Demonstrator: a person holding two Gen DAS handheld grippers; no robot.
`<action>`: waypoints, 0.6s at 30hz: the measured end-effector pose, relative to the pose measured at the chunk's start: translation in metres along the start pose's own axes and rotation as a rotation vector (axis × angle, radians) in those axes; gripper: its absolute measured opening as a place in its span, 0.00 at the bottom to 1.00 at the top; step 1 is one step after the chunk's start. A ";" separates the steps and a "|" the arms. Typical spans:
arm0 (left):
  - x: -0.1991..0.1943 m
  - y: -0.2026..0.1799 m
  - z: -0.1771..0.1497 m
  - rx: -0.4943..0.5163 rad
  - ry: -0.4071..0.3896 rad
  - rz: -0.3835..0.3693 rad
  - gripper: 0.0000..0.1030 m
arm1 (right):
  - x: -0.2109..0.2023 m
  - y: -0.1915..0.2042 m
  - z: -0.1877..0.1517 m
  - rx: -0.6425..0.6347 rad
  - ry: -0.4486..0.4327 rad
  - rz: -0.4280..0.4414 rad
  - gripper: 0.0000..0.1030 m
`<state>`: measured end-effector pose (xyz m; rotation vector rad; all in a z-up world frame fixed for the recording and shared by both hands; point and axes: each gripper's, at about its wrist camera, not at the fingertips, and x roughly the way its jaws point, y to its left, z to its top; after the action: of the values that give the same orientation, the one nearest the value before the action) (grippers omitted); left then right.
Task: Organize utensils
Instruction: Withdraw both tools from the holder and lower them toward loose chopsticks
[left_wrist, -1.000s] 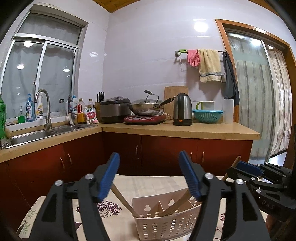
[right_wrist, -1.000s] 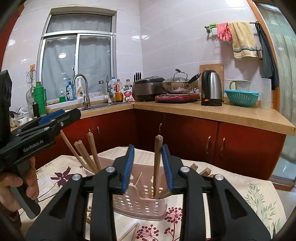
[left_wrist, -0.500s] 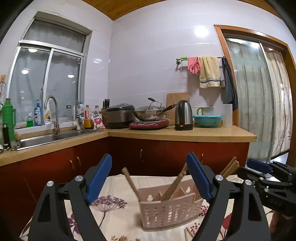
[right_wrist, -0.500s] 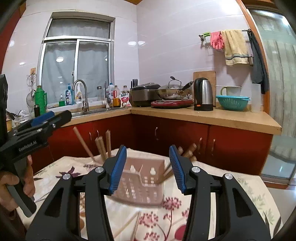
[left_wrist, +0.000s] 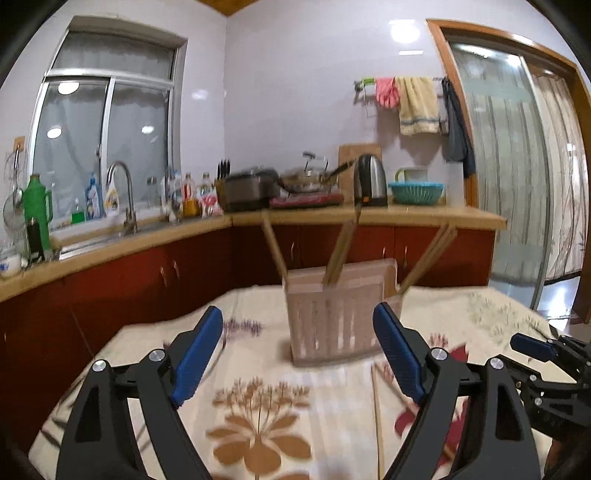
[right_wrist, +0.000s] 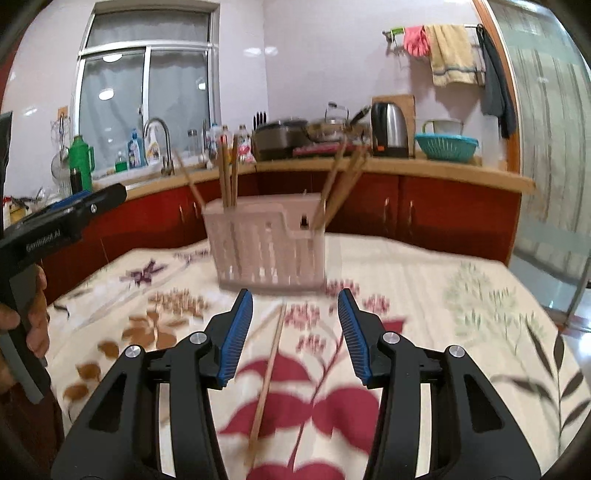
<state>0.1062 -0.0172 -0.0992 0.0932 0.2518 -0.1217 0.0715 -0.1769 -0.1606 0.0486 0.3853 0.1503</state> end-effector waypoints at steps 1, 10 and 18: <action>-0.001 0.001 -0.007 -0.007 0.017 0.005 0.79 | 0.000 0.001 -0.008 0.002 0.012 0.002 0.46; -0.005 0.005 -0.056 -0.028 0.135 0.033 0.79 | 0.007 0.019 -0.055 -0.025 0.121 0.051 0.43; -0.004 0.003 -0.080 -0.040 0.198 0.014 0.79 | 0.024 0.024 -0.080 -0.035 0.240 0.074 0.25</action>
<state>0.0831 -0.0055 -0.1750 0.0672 0.4509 -0.0933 0.0596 -0.1477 -0.2414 0.0098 0.6206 0.2373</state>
